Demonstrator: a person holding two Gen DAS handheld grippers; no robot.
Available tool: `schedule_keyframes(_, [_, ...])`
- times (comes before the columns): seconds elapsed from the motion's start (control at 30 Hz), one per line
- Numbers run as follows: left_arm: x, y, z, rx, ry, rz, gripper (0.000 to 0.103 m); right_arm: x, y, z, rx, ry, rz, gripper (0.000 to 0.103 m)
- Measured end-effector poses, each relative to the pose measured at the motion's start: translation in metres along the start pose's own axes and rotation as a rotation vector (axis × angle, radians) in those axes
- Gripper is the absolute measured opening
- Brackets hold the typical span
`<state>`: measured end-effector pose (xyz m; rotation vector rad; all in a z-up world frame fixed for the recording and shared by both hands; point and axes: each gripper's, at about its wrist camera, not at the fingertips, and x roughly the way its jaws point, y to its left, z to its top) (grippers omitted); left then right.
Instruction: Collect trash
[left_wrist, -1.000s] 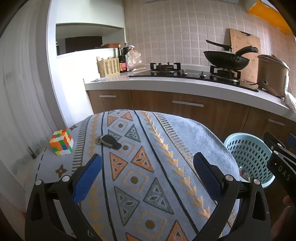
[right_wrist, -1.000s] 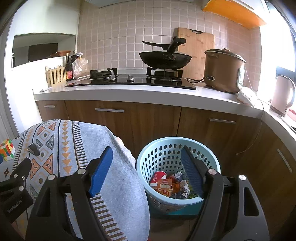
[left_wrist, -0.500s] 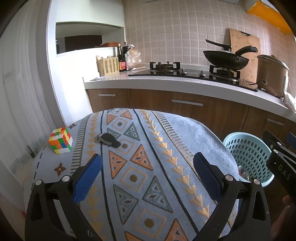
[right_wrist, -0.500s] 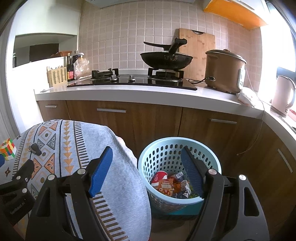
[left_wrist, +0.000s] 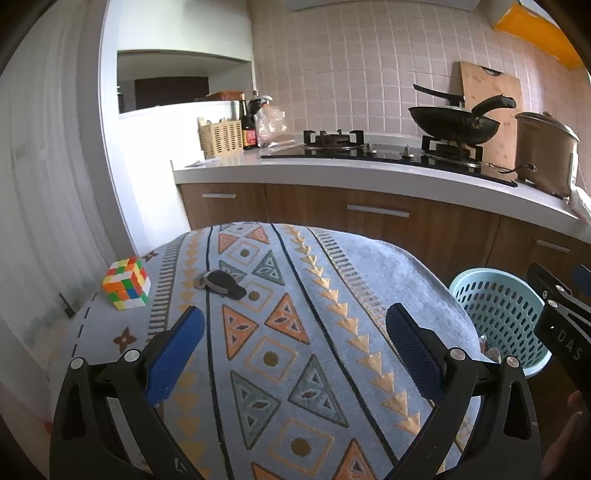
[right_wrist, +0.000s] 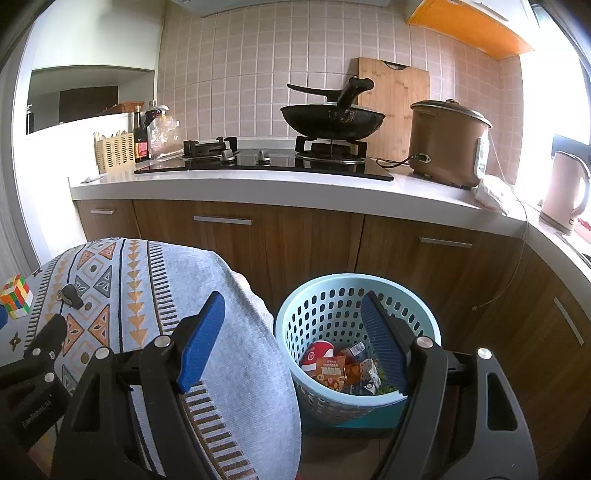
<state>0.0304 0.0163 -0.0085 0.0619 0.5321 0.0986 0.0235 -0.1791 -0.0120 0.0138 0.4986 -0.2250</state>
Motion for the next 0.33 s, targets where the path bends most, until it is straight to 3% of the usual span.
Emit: schedule_keyframes(0.33, [0.0039, -0.0019, -0.0018, 0.011, 0.039, -0.024, 0.096, 0.0000, -0.0010, -0.0006, 0.003, -0.003, -0.004, 0.073])
